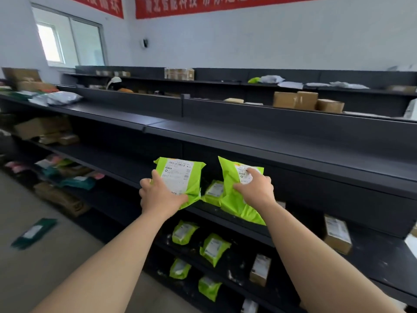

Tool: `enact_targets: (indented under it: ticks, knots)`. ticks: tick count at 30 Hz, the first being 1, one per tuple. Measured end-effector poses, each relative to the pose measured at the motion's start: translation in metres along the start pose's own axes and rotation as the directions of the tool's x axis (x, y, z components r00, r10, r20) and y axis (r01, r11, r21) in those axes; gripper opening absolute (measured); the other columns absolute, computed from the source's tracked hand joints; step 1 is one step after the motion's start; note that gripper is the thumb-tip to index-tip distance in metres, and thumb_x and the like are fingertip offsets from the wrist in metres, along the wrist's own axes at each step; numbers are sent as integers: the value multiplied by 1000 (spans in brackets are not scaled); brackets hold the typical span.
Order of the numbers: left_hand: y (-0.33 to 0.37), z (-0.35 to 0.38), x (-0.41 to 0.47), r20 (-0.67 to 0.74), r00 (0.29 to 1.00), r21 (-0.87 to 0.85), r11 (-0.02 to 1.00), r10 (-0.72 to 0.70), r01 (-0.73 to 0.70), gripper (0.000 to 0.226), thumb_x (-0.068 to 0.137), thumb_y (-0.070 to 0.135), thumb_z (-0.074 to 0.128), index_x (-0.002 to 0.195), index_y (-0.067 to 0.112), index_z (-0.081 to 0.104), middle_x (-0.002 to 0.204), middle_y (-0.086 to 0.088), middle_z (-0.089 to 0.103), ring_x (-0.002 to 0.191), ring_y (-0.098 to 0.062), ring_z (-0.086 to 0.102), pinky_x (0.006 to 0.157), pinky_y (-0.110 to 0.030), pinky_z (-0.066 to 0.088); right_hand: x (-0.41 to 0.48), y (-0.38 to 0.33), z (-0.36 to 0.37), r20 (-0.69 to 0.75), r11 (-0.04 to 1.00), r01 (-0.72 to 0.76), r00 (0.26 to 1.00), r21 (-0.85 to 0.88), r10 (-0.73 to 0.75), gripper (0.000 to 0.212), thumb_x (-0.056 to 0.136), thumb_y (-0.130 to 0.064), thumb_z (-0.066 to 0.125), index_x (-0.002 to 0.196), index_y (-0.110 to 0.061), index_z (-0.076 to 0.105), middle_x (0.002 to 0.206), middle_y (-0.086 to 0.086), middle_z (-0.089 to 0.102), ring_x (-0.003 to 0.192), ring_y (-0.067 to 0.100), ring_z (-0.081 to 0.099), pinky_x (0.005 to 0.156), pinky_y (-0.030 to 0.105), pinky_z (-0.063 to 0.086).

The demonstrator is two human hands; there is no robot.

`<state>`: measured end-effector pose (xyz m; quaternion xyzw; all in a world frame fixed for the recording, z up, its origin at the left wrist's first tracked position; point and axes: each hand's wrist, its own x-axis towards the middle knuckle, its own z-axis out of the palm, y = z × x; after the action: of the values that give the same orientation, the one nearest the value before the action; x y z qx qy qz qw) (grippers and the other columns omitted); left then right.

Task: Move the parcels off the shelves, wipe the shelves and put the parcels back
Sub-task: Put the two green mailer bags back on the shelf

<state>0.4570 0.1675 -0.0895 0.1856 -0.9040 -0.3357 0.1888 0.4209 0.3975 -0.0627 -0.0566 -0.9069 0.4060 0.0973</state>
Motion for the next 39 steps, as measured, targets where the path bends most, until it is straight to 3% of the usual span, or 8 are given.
enact_targets:
  ticks: [8,14,23,30,39]
  knots:
    - [-1,-35,72,-47,999,-8,1000,-3,2,101,57,45,80,134,17,22,128,-11,27,116,-34,35,93,-46,45,45,-73,26,-17,997,80,997,-1,-80,72,81,-35,67,145,-30,35,131,15,38,119,33,42,96,46,48]
    - [18,-29,142,-70,996,-18,998,55,-56,101,57,46,79,135,19,22,125,-10,29,113,-33,36,85,-40,40,104,-106,41,-70,996,85,994,-12,-85,68,81,-33,65,143,-28,37,133,17,38,121,36,39,100,47,44]
    - [37,-5,255,-68,994,-18,996,89,-90,106,59,48,79,139,16,19,130,-13,27,117,-35,36,88,-41,41,205,-143,60,-167,998,59,984,-19,-61,58,81,-28,67,132,-22,40,128,15,39,113,35,44,98,46,45]
    - [52,20,333,-13,992,-26,992,127,-127,111,58,51,80,142,13,19,134,-15,27,124,-36,33,96,-46,41,262,-160,76,-243,991,-8,970,-130,-24,50,81,-29,65,126,-16,48,127,15,40,113,36,46,95,42,43]
    - [62,58,427,143,964,6,974,223,-226,111,58,55,78,144,14,20,133,-15,32,122,-36,38,100,-43,38,318,-167,98,-396,954,-201,913,-222,100,41,82,-30,63,118,-13,54,129,16,40,113,35,44,97,41,40]
